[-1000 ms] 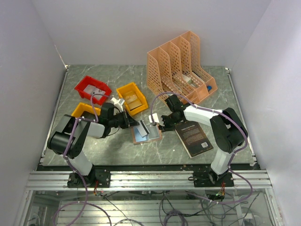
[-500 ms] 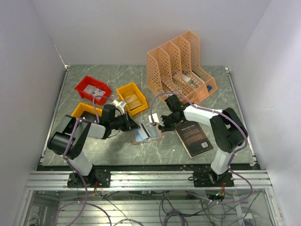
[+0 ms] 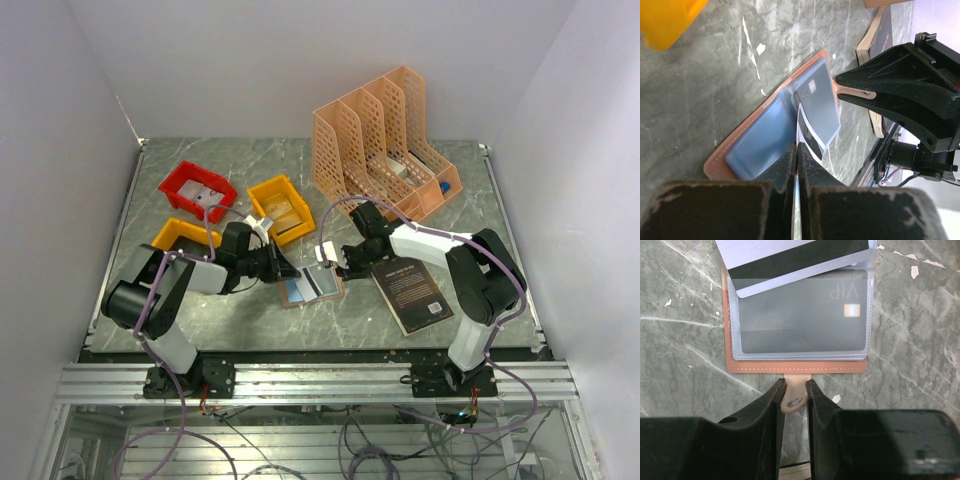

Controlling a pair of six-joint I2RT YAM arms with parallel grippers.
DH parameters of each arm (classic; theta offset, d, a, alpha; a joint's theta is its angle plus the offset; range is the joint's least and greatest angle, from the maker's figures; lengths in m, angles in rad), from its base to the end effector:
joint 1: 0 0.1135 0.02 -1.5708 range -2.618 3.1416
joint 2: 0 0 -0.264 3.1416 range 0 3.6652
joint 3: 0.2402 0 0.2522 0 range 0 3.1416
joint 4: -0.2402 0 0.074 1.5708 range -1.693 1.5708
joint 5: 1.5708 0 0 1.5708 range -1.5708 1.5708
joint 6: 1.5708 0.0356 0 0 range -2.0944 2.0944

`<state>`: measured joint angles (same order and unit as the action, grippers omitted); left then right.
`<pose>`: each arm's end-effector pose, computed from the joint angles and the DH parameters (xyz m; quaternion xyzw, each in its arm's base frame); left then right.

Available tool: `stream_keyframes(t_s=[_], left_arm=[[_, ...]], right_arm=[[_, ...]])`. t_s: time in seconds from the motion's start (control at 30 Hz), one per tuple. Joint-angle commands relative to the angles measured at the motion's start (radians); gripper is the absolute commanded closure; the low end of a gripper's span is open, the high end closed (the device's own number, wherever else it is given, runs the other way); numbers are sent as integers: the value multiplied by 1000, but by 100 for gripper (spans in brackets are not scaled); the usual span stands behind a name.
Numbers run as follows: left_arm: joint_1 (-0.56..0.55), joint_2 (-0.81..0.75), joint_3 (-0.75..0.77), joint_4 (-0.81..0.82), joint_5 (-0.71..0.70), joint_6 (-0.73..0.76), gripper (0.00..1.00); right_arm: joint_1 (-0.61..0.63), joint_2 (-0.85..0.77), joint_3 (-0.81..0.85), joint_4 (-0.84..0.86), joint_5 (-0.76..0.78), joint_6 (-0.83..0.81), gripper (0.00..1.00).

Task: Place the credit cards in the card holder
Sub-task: Insert the credit card into the card holder.

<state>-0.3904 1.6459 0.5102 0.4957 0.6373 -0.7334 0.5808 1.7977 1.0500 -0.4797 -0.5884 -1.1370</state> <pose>0.2507 -0.1261 0.1186 -0.0063 0.8602 -0.4640 0.2115 0.2690 0.2002 0.1506 -0.7463 0.5785 0.2298 0.2357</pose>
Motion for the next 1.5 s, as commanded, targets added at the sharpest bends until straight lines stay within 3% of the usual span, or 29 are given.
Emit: stream_keyframes(t_s=[0.0, 0.73, 1.47], left_arm=[[-11, -16, 24, -88, -36, 20, 93], [-10, -50, 65, -318, -98, 74, 93], [-10, -58, 85, -409, -132, 116, 93]], right_arm=[[29, 21, -6, 2, -14, 20, 79], [87, 37, -21, 82, 31, 80, 79], [104, 41, -29, 135, 39, 128, 79]])
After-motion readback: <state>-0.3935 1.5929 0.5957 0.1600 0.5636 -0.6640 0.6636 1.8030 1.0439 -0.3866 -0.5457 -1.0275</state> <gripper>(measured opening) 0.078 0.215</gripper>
